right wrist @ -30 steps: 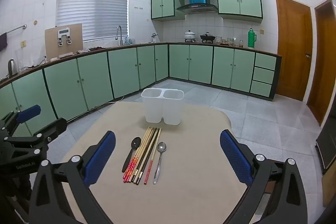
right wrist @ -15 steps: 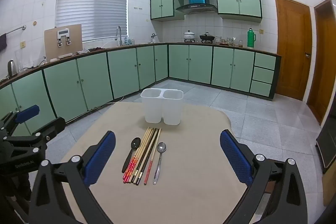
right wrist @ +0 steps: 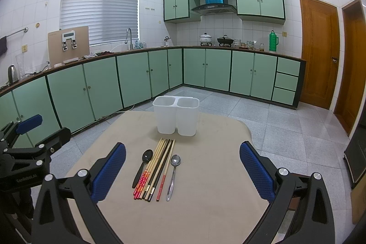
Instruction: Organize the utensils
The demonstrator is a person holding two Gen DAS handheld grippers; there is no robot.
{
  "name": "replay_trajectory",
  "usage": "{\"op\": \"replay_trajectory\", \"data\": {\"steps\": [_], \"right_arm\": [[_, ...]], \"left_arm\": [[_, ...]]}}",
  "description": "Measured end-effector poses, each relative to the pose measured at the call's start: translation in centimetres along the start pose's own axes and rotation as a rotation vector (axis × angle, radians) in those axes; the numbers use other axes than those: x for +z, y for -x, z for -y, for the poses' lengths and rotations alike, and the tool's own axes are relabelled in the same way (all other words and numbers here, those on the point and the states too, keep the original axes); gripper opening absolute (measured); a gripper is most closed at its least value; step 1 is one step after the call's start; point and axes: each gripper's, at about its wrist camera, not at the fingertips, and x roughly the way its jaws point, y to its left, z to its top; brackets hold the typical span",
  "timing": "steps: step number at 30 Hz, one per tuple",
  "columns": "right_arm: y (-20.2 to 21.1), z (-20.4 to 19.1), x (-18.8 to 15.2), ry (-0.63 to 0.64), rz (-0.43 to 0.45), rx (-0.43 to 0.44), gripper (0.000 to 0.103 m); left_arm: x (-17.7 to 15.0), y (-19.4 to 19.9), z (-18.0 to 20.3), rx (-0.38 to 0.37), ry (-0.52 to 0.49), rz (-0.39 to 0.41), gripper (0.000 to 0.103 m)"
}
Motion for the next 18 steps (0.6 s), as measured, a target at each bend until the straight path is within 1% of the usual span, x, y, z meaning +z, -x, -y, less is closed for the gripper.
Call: {"op": "replay_trajectory", "data": {"steps": [9, 10, 18], "right_arm": [[0.02, -0.19, 0.01, 0.000, 0.000, 0.000, 0.097], [0.03, -0.22, 0.01, 0.001, 0.001, -0.001, 0.097], [-0.02, 0.40, -0.04, 0.002, -0.001, -0.001, 0.097]], "left_arm": [[0.17, 0.25, -1.13, 0.005, 0.001, -0.001, 0.098], [0.20, -0.22, -0.28, 0.004, 0.003, -0.003, 0.098], [0.28, -0.22, -0.45, 0.005, 0.000, -0.005, 0.098]]}}
